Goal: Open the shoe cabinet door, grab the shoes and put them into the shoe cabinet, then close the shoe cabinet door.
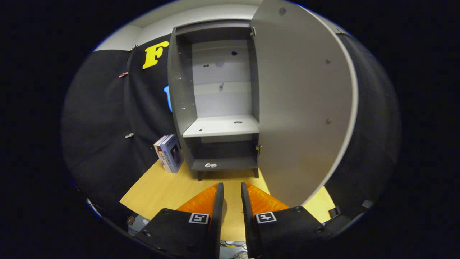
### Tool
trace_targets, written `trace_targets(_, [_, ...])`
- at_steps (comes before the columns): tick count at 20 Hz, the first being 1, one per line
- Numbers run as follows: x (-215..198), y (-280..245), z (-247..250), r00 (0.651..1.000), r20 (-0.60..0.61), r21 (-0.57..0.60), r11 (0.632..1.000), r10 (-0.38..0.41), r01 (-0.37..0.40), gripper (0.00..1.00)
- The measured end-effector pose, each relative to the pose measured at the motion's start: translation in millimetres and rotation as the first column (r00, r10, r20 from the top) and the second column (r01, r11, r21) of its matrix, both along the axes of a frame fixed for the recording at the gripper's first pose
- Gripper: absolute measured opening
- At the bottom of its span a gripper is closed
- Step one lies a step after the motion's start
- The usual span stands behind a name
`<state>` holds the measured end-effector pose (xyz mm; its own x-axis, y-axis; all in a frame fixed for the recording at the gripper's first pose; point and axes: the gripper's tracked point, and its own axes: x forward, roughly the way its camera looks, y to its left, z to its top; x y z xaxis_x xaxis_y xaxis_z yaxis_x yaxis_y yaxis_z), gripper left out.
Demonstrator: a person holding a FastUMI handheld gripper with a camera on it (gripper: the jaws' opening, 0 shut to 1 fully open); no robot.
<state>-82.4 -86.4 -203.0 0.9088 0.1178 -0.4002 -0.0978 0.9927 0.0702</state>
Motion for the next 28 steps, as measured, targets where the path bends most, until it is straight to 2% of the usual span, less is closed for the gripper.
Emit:
trace_targets(3, [13, 34, -50, 0.994, -0.104, 0.026, 1.000, 0.014, -0.011, 0.33])
trace_targets(8, [22, 72, -132, 0.960, -0.280, 0.037, 0.999, 0.013, -0.003, 0.33])
trace_targets(15, [19, 91, -237, 0.890, -0.457, 0.046, 0.998, -0.015, 0.040, 0.33])
trace_targets(20, [16, 96, -305, 0.831, -0.556, 0.012, 0.999, -0.021, 0.033, 0.28])
trace_targets(24, [23, 96, -333, 0.825, -0.564, 0.032, 0.997, -0.040, 0.070, 0.28])
trace_targets(28, [44, 99, -336, 0.868, -0.495, 0.019, 0.998, -0.039, 0.056, 0.26])
